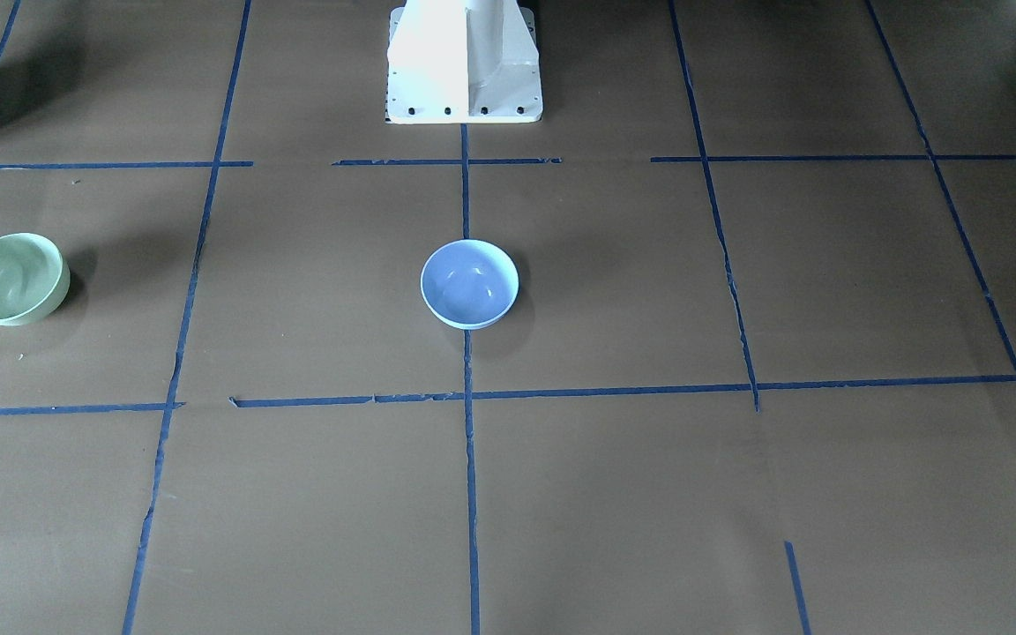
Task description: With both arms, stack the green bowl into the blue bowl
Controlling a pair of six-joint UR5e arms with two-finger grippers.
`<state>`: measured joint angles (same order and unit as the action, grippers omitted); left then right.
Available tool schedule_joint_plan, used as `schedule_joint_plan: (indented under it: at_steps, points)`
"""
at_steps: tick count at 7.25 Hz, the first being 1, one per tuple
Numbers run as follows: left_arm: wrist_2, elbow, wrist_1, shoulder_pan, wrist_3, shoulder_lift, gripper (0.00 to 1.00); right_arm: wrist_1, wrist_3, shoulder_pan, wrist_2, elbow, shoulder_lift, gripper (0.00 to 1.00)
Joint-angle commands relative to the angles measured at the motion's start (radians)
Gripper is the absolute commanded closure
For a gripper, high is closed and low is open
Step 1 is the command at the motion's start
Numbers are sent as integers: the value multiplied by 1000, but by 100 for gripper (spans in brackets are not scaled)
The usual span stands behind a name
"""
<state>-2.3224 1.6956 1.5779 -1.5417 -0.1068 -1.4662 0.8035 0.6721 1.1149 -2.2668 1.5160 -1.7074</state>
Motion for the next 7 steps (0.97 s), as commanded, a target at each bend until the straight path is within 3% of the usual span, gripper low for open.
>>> schedule_joint_plan:
  at_steps: [1, 2, 4, 7]
  points:
    - [0, -1, 1, 0, -1, 1, 0, -15, 6, -1, -26, 16, -26, 92]
    - [0, -4, 1, 0, -1, 1, 0, -14, 6, -1, -28, 29, -34, 100]
    - [0, -10, 1, 0, -1, 1, 0, 2, 7, -4, -33, 59, -20, 100]
    - [-2, -10, 1, 0, -1, 0, 0, 256, 138, -67, -36, 159, 188, 100]
